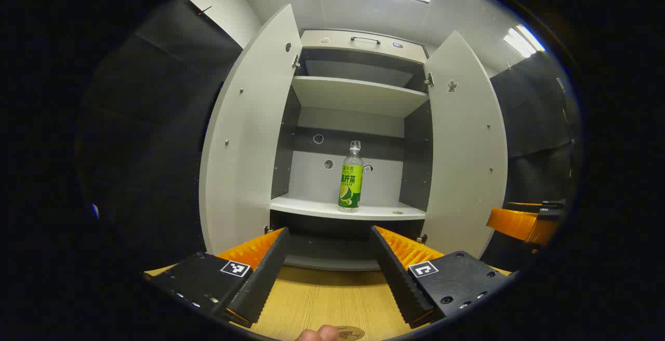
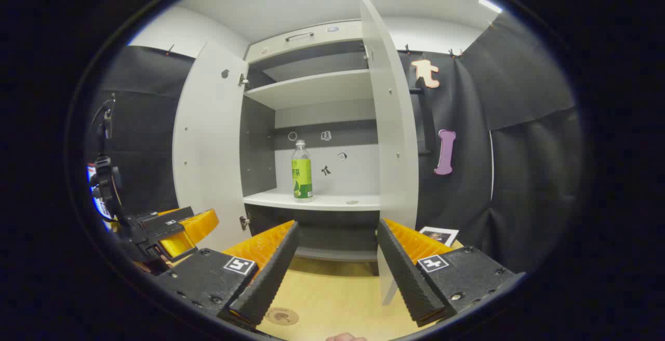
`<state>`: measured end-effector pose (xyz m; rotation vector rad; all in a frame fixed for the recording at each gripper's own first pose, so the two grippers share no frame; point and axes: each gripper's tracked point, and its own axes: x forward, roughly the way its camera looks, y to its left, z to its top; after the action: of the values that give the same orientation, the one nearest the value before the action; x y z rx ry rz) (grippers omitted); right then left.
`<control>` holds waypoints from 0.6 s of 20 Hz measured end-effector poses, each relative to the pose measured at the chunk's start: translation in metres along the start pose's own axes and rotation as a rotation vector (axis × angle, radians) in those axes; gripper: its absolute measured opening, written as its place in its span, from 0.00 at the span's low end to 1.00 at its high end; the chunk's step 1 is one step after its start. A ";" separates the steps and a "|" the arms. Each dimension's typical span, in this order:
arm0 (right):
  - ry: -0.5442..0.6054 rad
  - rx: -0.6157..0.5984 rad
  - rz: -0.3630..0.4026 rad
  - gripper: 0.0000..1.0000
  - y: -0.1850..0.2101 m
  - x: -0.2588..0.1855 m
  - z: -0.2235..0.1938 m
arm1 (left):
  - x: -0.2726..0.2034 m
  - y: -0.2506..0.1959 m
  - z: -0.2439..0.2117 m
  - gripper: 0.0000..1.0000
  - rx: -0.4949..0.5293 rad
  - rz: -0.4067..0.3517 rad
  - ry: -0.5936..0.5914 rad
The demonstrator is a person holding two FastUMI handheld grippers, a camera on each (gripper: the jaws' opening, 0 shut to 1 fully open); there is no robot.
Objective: Grasp the bottle in the cabinet with the left hand and place it on the coaster, then close the right door with the right hand and the left door with the left hand.
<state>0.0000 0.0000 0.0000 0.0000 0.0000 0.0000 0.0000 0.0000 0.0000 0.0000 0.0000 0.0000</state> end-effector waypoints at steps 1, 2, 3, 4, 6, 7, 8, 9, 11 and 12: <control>0.002 0.005 0.001 0.99 -0.001 0.000 -0.002 | 0.000 -0.001 0.000 0.94 0.002 -0.002 0.001; 0.004 0.008 0.001 0.99 -0.002 0.000 -0.002 | 0.000 -0.001 0.000 0.95 0.004 -0.004 0.000; 0.006 0.011 0.001 0.99 -0.002 0.000 -0.003 | 0.000 -0.002 0.001 0.94 0.005 -0.006 0.001; 0.006 0.014 0.002 0.99 -0.002 0.000 -0.003 | 0.001 -0.002 0.000 0.94 0.007 -0.006 0.002; 0.006 0.017 0.003 0.99 -0.003 0.001 -0.002 | 0.002 -0.004 0.001 0.95 0.009 -0.007 0.002; 0.006 0.018 0.002 0.99 -0.004 0.000 -0.003 | 0.002 -0.005 0.001 0.95 0.009 -0.008 0.002; 0.004 0.019 0.000 0.99 -0.005 0.000 -0.002 | 0.001 -0.006 0.001 0.94 0.007 -0.012 0.002; 0.003 0.020 -0.002 0.99 -0.006 0.000 -0.003 | 0.001 -0.007 0.001 0.95 0.006 -0.015 0.002; 0.003 0.021 -0.006 0.99 -0.007 -0.001 -0.003 | 0.001 -0.007 0.001 0.95 0.009 -0.017 0.003; 0.004 0.023 -0.006 0.99 -0.007 0.000 -0.002 | 0.002 -0.007 0.001 0.94 0.009 -0.016 0.005</control>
<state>-0.0003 -0.0071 -0.0021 0.0229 0.0036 -0.0059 0.0020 -0.0068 0.0012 0.0086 0.0046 -0.0158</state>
